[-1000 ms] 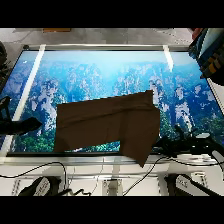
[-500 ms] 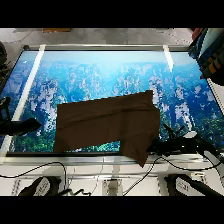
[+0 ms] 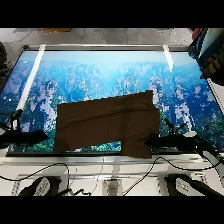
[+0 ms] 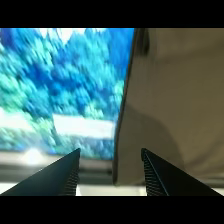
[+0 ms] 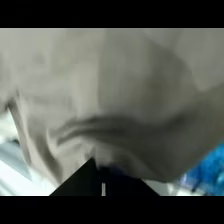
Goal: Fold the clothes and pants, and hang the long-sleeved shirts on hangers.
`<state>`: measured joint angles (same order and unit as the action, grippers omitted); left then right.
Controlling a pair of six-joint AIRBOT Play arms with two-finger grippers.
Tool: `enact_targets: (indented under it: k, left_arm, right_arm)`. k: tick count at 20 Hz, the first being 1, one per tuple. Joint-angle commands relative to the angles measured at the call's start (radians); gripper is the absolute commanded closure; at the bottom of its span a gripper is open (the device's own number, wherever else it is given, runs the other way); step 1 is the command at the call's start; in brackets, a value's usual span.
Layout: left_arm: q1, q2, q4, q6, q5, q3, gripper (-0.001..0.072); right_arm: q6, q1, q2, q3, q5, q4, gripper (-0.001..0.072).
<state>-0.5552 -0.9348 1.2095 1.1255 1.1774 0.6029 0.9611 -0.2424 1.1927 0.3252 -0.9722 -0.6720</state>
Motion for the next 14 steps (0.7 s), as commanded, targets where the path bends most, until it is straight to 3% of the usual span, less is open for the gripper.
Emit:
enact_targets:
  k: [1, 7, 12, 14]
  left_arm:
    - [-0.001, -0.004, -0.004, -0.025, 0.012, -0.074, 0.0288]
    - [-0.001, -0.096, -0.062, -0.088, 0.009, -0.173, 0.0288]
    - [-0.001, -0.151, -0.158, -0.12, -0.078, -0.18, 0.03]
    - [-0.001, -0.17, -0.182, -0.121, -0.083, -0.18, 0.0521]
  right_arm:
    - [-0.037, 0.001, 0.0, 0.0, 0.049, 0.043, 0.0698]
    - [-0.037, 0.001, 0.0, 0.0, 0.049, 0.044, 0.0698]
    - [-0.037, 0.001, 0.0, 0.0, 0.046, 0.064, 0.0698]
    - [-0.037, 0.001, 0.0, 0.0, 0.045, 0.075, 0.0698]
